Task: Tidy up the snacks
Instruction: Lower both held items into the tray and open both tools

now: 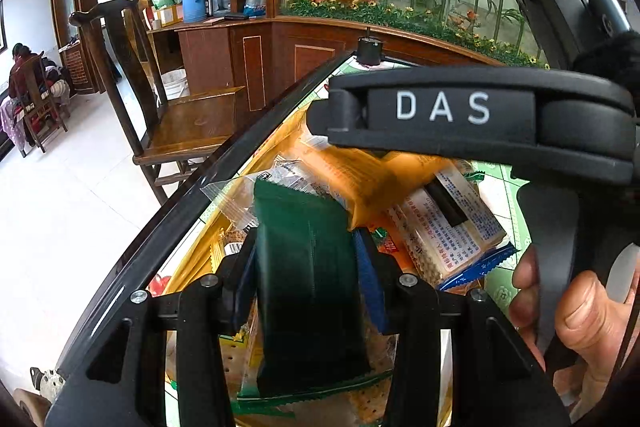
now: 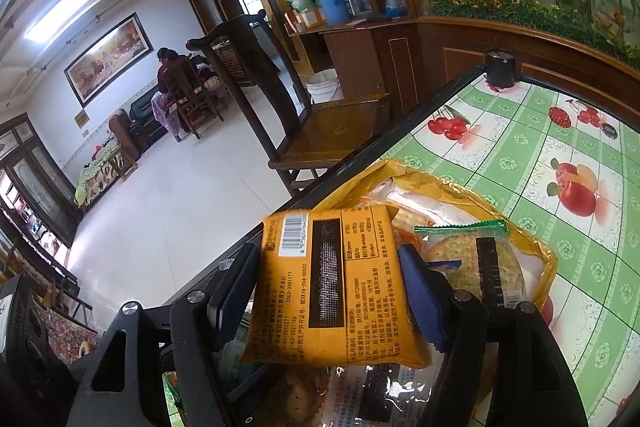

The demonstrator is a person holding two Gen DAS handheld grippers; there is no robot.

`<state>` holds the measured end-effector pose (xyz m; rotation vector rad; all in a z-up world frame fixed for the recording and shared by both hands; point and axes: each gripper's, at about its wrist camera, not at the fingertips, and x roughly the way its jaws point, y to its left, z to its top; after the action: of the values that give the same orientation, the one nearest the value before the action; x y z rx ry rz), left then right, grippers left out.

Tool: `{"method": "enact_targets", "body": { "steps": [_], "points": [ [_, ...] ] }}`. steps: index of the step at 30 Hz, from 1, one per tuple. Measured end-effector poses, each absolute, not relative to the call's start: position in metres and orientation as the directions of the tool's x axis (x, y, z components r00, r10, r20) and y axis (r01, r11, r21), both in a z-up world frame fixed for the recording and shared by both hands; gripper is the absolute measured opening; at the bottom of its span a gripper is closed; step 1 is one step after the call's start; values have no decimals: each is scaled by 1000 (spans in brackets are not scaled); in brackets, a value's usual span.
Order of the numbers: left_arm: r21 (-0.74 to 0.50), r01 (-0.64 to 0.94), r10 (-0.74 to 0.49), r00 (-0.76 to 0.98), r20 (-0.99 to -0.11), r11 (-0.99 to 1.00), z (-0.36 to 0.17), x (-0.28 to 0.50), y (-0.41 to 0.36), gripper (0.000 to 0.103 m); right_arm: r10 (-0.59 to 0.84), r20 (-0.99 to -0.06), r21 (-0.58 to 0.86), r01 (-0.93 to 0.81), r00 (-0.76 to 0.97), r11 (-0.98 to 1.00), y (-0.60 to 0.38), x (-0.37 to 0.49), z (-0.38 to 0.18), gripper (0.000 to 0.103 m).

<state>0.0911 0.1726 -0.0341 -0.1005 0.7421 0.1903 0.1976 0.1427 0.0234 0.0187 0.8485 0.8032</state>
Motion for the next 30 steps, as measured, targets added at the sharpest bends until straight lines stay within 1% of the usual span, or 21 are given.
{"method": "enact_targets", "body": {
  "steps": [10,15,19,21,23,24,26,30],
  "points": [
    [-35,-208,128,718,-685,977,-33,89,177,44,641,-655,329,-614,399,718,137,202,24,73],
    [-37,-211,130,720,-681,977,-31,86,178,44,658,-617,361,-588,431,724,115,199,36,73],
    [-42,-223,134,715,-686,974,-30,89,175,44,676,-573,414,-548,464,727,84,193,45,73],
    [-58,-226,125,714,-689,972,-29,89,176,49,679,-556,430,-533,480,729,68,185,49,76],
    [-58,-222,123,716,-687,973,-27,89,173,63,677,-547,440,-519,492,733,52,177,50,79],
    [-51,-222,128,718,-684,974,-26,88,171,65,675,-546,444,-513,496,735,46,173,50,79],
    [-38,-218,135,722,-678,975,-24,85,165,75,668,-546,446,-500,506,743,30,164,47,79],
    [2,-220,163,718,-676,976,-20,84,156,75,658,-547,458,-473,518,753,4,149,40,79]
  ]
}}
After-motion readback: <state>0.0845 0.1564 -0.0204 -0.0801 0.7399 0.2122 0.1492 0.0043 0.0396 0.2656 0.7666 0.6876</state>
